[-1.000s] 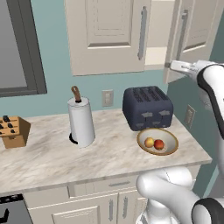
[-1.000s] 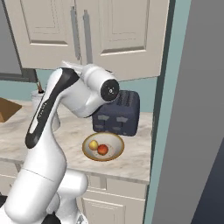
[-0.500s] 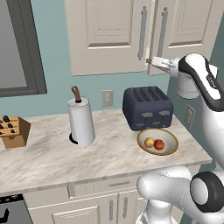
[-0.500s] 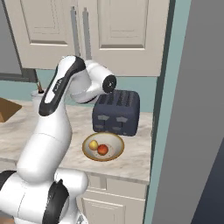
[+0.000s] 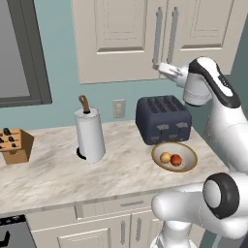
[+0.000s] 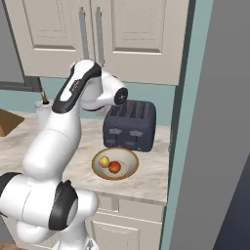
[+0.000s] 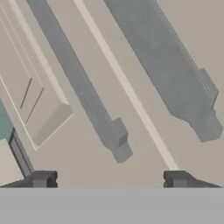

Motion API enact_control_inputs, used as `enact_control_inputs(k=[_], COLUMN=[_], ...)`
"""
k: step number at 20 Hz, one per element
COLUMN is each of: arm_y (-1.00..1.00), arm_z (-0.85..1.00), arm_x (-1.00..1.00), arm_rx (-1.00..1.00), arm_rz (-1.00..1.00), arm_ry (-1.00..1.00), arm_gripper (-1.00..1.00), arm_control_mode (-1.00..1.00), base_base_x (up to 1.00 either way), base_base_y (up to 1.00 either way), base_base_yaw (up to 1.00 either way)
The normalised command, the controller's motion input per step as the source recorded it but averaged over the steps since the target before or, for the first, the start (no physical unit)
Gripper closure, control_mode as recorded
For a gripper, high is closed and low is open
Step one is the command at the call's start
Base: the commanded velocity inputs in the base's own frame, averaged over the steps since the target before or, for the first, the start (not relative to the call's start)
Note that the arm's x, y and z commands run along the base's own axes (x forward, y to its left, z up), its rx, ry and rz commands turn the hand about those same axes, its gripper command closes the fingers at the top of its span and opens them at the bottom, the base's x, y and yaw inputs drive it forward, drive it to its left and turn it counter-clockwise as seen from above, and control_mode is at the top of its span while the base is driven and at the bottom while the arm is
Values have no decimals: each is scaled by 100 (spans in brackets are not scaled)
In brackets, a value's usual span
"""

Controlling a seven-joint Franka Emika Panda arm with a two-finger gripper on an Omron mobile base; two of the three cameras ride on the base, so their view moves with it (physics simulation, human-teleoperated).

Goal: Open the cabinet. Pick the apple and mango from the cabinet and place them into the bowl. Then close the cabinet.

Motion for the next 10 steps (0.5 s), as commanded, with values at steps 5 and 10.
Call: enact_control_inputs(k=[5, 10], arm_y=[0, -9], arm_z=[-59, -98], arm_x=[100, 100], arm_rx=[0, -12], arm_rz=[1, 0], arm_ry=[1, 0], arm_gripper=[-100, -100], arm_control_mode=[-100, -100], base_base_x=[0, 0], base_base_y=[0, 0], base_base_yaw=[0, 0])
